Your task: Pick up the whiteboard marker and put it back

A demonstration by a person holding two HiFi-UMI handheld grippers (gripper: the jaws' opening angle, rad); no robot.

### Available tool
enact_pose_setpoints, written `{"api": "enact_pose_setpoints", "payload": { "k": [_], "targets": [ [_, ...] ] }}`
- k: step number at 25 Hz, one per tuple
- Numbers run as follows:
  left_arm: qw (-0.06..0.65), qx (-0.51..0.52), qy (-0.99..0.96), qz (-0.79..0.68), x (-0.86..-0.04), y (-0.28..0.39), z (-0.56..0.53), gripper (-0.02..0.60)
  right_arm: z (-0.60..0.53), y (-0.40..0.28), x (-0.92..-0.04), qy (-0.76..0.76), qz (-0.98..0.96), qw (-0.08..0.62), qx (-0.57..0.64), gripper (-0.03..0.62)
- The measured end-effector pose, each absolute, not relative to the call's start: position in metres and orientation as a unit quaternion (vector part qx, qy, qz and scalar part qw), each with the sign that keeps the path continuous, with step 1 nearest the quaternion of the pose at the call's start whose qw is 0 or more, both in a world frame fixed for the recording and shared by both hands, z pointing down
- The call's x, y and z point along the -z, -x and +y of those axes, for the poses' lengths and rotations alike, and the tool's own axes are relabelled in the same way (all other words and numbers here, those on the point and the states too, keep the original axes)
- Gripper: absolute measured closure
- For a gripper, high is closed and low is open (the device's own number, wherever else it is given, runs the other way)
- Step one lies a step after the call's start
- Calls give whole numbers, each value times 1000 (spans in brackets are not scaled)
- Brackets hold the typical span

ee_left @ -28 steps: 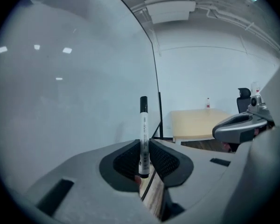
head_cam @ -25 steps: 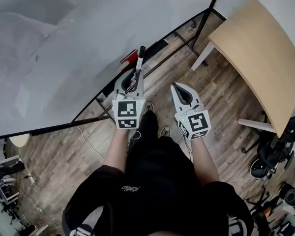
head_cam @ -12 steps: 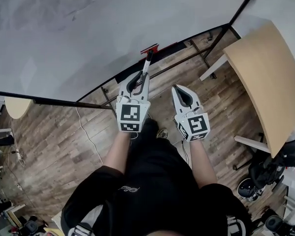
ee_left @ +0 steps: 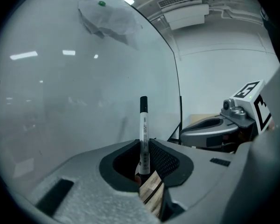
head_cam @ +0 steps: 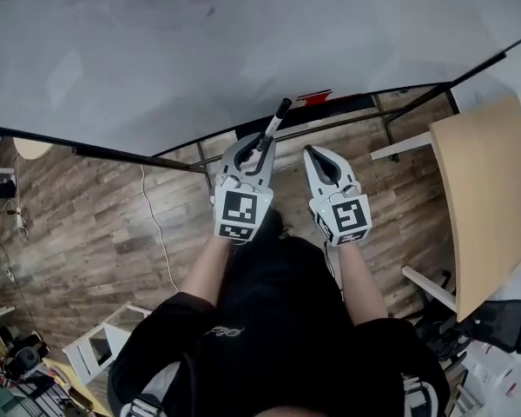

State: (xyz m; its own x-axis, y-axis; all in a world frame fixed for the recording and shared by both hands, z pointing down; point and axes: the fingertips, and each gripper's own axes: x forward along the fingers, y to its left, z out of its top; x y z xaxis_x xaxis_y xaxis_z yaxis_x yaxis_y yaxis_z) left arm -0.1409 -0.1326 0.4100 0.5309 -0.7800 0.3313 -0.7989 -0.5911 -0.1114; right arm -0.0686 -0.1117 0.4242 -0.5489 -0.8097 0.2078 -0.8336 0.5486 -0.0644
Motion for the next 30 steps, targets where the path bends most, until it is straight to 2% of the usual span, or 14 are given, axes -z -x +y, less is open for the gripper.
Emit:
{"api": "enact_pose_setpoints", "payload": {
  "k": [6, 19, 30],
  "targets": [
    [29, -252, -857, -449, -437, 153, -136, 518, -128, 73, -431, -440, -890, 84, -87, 594],
    [-40, -452, -813, -364, -493, 133, -146, 518, -136, 34, -474, -430, -890, 85, -125, 594],
    [-44, -536, -797, -274, -560, 122, -192, 518, -164, 2, -509, -487, -852, 90, -169, 594]
  ]
}}
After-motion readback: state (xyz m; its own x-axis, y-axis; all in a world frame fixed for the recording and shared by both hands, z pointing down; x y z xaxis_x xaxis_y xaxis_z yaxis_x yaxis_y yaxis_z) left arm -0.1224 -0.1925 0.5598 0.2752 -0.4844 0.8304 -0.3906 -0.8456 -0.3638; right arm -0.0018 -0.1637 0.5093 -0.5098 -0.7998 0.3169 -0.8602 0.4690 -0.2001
